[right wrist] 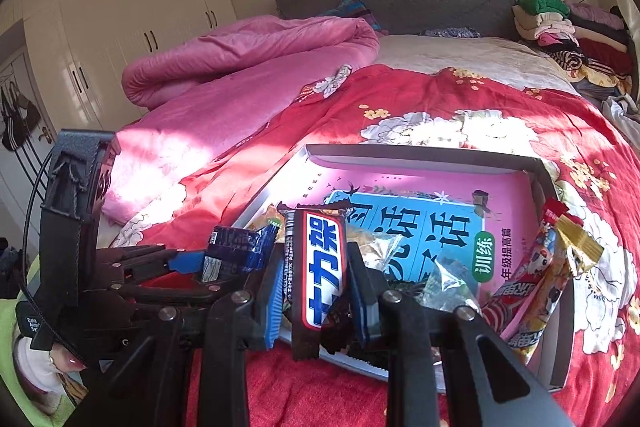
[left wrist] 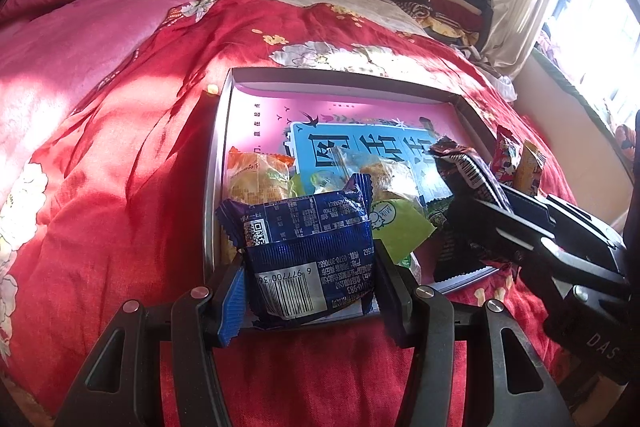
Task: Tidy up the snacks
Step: 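Carry blue packet over tray with left tool while right tool carries chocolate bar there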
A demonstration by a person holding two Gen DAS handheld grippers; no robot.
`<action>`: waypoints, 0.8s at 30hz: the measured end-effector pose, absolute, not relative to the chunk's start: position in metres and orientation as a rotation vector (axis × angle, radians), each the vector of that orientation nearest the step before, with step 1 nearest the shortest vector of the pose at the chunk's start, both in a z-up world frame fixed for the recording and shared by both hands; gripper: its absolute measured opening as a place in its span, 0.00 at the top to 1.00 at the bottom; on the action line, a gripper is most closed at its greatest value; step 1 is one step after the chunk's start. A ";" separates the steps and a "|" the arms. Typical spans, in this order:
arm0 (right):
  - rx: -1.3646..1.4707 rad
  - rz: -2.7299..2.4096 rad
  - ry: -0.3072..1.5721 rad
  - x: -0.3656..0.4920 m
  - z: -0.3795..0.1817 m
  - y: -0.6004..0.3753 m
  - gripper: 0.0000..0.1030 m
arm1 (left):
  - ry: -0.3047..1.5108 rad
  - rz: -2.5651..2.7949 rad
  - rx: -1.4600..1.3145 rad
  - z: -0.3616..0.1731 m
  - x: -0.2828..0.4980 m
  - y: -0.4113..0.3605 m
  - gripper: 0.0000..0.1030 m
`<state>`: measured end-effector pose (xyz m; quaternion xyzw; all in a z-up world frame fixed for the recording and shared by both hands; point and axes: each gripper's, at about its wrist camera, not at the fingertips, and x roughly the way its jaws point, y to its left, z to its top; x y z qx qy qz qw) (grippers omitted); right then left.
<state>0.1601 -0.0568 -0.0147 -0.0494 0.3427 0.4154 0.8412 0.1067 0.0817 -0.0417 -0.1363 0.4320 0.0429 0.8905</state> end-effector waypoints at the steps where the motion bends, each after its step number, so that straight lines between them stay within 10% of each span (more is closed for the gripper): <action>1: -0.110 0.883 0.725 0.159 -0.016 -0.055 0.72 | 0.897 0.089 -0.282 -0.042 0.107 0.082 0.45; 24: -0.130 0.847 0.734 0.161 -0.028 -0.056 0.72 | 0.899 0.092 -0.275 -0.042 0.107 0.082 0.45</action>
